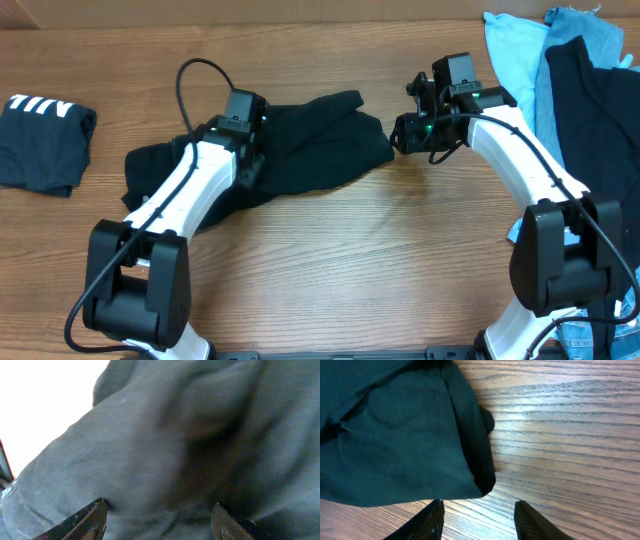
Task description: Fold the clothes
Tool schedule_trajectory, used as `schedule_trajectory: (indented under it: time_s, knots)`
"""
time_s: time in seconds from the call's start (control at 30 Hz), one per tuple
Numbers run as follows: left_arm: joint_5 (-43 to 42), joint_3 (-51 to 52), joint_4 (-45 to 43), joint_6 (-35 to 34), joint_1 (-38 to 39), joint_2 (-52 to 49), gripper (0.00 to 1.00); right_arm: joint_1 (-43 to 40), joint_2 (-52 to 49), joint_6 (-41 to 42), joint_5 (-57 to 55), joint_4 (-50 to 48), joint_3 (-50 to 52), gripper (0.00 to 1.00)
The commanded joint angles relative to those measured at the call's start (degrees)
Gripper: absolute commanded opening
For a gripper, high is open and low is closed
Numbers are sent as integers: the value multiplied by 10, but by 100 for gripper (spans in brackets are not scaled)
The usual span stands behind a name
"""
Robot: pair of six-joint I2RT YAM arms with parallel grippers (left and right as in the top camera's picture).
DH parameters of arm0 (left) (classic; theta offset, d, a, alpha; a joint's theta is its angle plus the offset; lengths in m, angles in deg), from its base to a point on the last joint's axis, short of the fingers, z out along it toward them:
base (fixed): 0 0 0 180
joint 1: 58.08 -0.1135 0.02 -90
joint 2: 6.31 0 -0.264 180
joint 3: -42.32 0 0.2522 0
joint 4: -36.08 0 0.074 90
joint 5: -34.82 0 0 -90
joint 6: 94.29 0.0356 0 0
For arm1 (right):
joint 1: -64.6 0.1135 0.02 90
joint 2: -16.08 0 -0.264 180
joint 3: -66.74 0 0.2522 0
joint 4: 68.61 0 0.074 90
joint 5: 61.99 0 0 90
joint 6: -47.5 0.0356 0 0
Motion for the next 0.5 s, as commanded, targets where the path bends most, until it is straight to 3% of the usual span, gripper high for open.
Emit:
schedule_trajectory:
  time_s: [0.0, 0.1, 0.2, 0.27, 0.3, 0.43, 0.47]
  knots:
    - [-94, 1, 23, 80, 31, -6, 68, 2, 16, -1, -2, -3, -8, 50]
    - [-99, 1, 14, 82, 45, -6, 71, 2, 16, -1, -2, -4, -8, 50]
    - [-76, 1, -17, 69, 37, -9, 67, 2, 16, 0, -1, -3, -8, 50]
    - [-73, 1, -37, 68, 30, -12, 61, 2, 16, 0, -2, 0, -8, 50]
    - [-73, 1, -53, 51, 28, -18, 52, 2, 16, 0, -2, 1, -8, 50]
    - [-71, 1, -57, 45, 28, -50, 39, 2, 16, 0, -2, 0, -8, 50]
    - [-66, 1, -61, 45, 28, -57, 29, 2, 16, 0, -2, 0, -8, 50]
